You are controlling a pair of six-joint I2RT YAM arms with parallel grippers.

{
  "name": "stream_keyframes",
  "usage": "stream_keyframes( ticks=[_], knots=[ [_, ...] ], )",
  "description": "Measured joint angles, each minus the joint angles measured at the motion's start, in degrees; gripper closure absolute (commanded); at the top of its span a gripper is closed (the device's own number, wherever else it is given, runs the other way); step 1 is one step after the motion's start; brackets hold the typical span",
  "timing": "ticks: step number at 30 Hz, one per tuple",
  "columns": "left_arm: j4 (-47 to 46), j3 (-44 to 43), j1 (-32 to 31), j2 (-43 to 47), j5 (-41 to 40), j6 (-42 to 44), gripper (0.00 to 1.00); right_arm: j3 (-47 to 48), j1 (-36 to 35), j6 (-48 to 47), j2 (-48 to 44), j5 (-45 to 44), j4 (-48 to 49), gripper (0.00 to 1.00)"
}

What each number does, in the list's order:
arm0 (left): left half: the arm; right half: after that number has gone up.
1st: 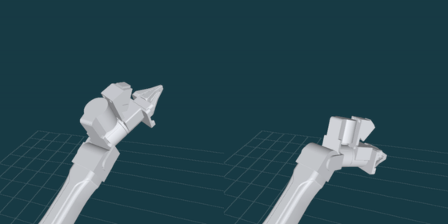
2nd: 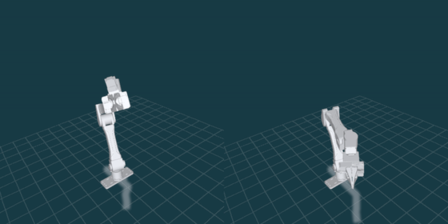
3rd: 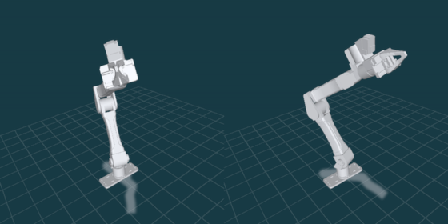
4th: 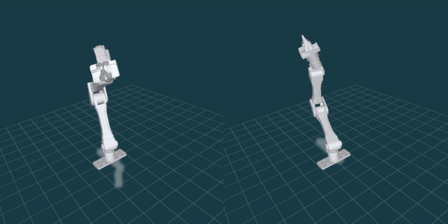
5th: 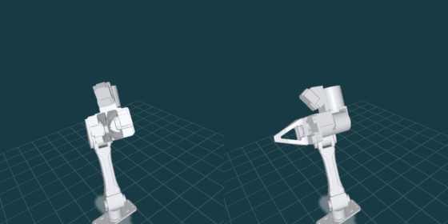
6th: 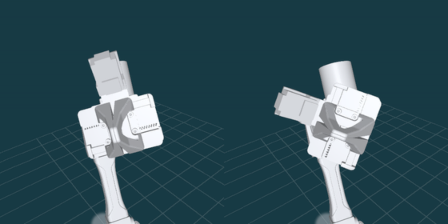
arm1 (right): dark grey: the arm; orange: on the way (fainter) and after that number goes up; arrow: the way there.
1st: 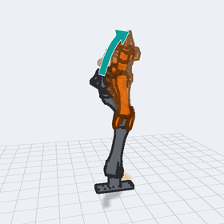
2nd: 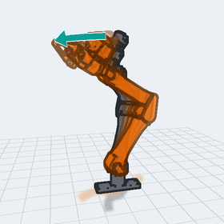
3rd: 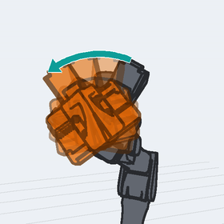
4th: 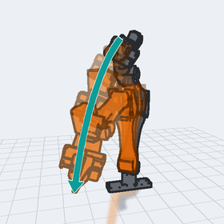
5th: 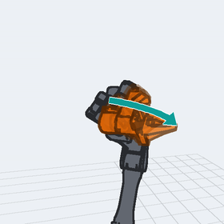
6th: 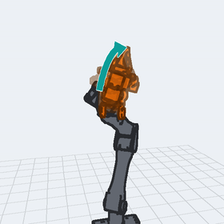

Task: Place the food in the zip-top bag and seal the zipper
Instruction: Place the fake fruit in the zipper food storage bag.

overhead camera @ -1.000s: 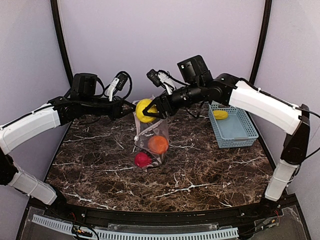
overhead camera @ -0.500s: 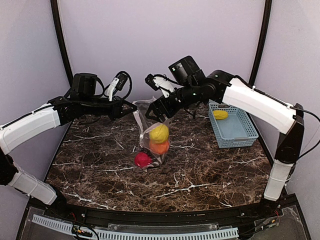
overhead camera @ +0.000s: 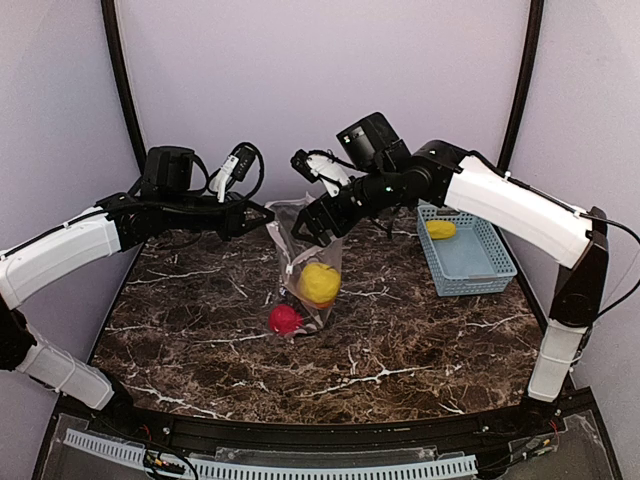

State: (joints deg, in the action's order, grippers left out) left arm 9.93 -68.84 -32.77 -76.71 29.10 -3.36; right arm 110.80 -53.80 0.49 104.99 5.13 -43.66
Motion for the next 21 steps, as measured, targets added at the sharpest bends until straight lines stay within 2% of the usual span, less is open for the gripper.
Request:
stream_keyframes(
  ticks=[6,11,17,21],
  knots=[
    [0.0,0.0,0.0,0.0,0.0,0.0,0.99,-0.5,-0.4,0.7,-1.3,2.9,0.7,0.10],
    [0.0,0.0,0.0,0.0,0.0,0.0,0.99,-6.5,-1.1,2.6,-9.6,4.0,4.1,0.09],
    [0.0,0.0,0.0,0.0,-0.2,0.0,0.99,-14.7,-0.3,5.7,-20.9,-3.7,8.5,0.09],
    [0.0,0.0,0.0,0.1,-0.3,0.1,0.99,-20.5,5.2,9.3,-24.6,-9.0,9.9,0.07]
  ],
)
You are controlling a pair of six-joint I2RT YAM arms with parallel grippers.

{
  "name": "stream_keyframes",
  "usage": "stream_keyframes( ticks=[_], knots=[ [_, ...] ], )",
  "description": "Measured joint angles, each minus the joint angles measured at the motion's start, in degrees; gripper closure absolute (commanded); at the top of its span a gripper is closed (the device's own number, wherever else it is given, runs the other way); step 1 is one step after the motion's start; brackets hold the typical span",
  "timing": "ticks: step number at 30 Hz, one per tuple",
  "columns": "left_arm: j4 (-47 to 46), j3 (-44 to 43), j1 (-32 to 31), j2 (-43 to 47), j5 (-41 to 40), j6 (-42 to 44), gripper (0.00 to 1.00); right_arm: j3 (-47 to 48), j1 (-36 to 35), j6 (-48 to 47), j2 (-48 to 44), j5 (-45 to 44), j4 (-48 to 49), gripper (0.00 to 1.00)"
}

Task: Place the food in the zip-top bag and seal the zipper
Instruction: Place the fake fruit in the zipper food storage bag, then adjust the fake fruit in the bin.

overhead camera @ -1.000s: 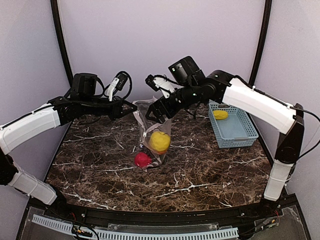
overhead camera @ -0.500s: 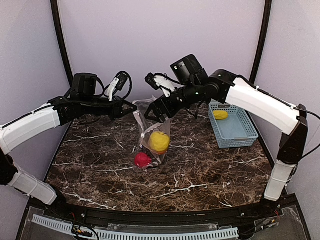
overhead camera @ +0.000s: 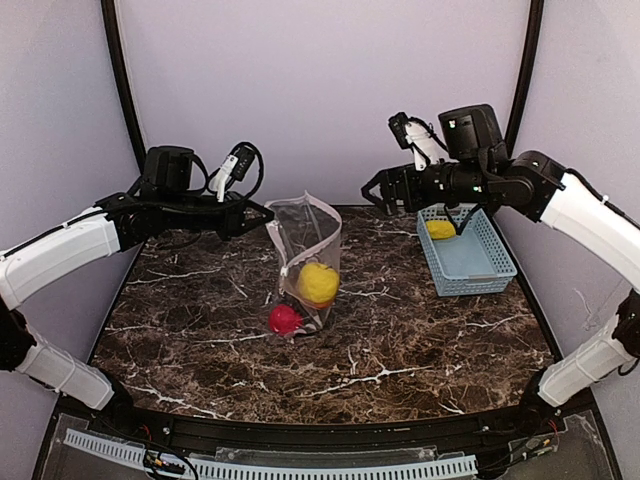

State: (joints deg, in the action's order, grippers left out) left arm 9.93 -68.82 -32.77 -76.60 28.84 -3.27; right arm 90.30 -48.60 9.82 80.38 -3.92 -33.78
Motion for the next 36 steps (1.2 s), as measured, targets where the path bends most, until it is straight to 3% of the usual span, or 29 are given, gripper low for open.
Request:
stream_keyframes(
  ticks=[10,19,26,36],
  knots=[
    [0.0,0.3,0.0,0.8,-0.2,0.1,0.99,-10.6,19.0,9.0,0.2,-6.4,1.6,0.05],
    [0.0,0.3,0.0,0.8,-0.3,0.1,0.99,-12.8,33.5,13.9,12.2,-4.4,8.1,0.02],
    [0.0,0.3,0.0,0.9,-0.4,0.1,0.99,-9.3,39.2,18.0,25.2,-2.6,10.6,0.03],
    [0.0,0.3,0.0,0.9,-0.5,0.5,0.99,0.6,40.1,21.7,36.5,-2.6,12.2,0.01]
  ],
)
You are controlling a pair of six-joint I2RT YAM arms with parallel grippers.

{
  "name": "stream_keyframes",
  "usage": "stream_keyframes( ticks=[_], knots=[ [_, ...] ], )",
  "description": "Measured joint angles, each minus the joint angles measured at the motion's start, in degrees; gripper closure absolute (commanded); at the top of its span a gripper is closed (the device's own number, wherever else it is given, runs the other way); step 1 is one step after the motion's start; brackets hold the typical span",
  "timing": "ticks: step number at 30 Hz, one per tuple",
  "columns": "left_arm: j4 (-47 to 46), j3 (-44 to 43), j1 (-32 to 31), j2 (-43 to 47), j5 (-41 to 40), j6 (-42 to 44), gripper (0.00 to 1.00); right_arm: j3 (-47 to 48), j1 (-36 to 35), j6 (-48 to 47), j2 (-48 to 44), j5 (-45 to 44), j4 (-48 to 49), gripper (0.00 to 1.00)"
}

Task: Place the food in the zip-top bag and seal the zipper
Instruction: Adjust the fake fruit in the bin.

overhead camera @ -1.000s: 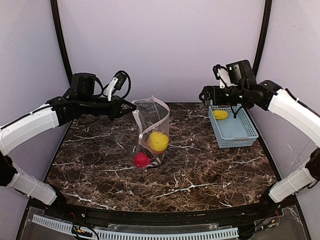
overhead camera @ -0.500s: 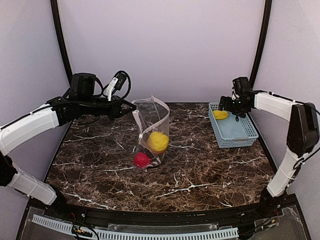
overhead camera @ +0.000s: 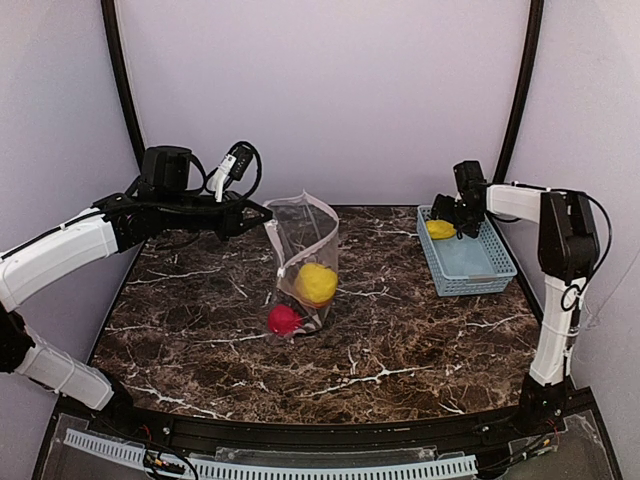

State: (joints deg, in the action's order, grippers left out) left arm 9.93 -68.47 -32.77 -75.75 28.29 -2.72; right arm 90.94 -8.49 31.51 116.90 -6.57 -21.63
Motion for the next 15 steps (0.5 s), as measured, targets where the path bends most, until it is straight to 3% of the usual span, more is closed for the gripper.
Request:
stream_keyframes(
  ticks=[15],
  knots=[
    [0.0,0.0,0.0,0.0,0.0,0.1,0.99,10.8,0.0,0.5,10.3,-4.9,-2.3,0.01]
  ],
)
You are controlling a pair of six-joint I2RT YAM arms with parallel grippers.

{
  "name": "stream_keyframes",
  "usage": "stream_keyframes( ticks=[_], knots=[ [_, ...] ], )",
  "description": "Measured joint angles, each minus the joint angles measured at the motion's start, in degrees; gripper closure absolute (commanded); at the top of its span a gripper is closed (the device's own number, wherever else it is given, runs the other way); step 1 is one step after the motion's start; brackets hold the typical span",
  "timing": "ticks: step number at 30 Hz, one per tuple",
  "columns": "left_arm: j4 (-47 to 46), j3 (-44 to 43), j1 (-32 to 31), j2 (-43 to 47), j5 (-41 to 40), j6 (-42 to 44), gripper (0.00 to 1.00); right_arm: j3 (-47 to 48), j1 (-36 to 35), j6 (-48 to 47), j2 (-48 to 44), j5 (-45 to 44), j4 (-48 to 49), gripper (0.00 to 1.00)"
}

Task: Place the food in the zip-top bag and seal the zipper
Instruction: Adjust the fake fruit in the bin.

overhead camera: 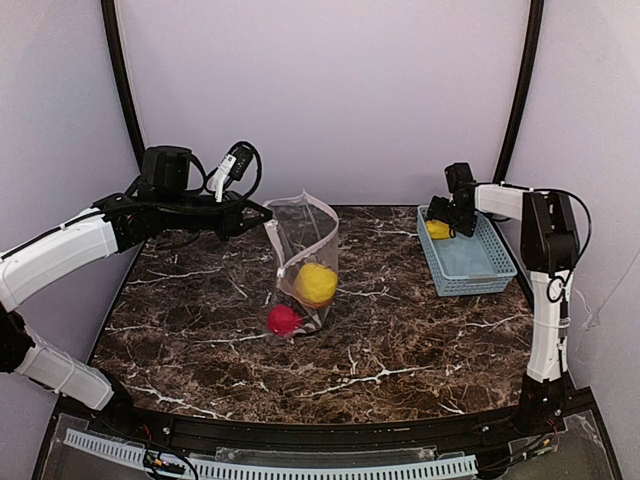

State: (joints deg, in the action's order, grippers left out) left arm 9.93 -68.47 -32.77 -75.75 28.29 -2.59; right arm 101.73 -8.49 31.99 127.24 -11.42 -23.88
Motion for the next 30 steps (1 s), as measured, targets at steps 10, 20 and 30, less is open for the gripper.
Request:
stream_keyframes(
  ticks=[10,20,30],
  knots=[
    [0.0,0.0,0.0,0.0,0.0,0.0,0.99,0.7,0.0,-1.4,1.6,-2.8,-1.0,0.06],
    [0.0,0.0,0.0,0.0,0.2,0.0,0.99,-8.8,0.6,-5.3,-5.7,-6.2,-2.0,0.11],
    [0.0,0.0,0.0,0.0,0.4,-0.1,0.99,-14.1,3.4,-8.4,-11.8,-1.6,-3.0,0.05]
  ],
)
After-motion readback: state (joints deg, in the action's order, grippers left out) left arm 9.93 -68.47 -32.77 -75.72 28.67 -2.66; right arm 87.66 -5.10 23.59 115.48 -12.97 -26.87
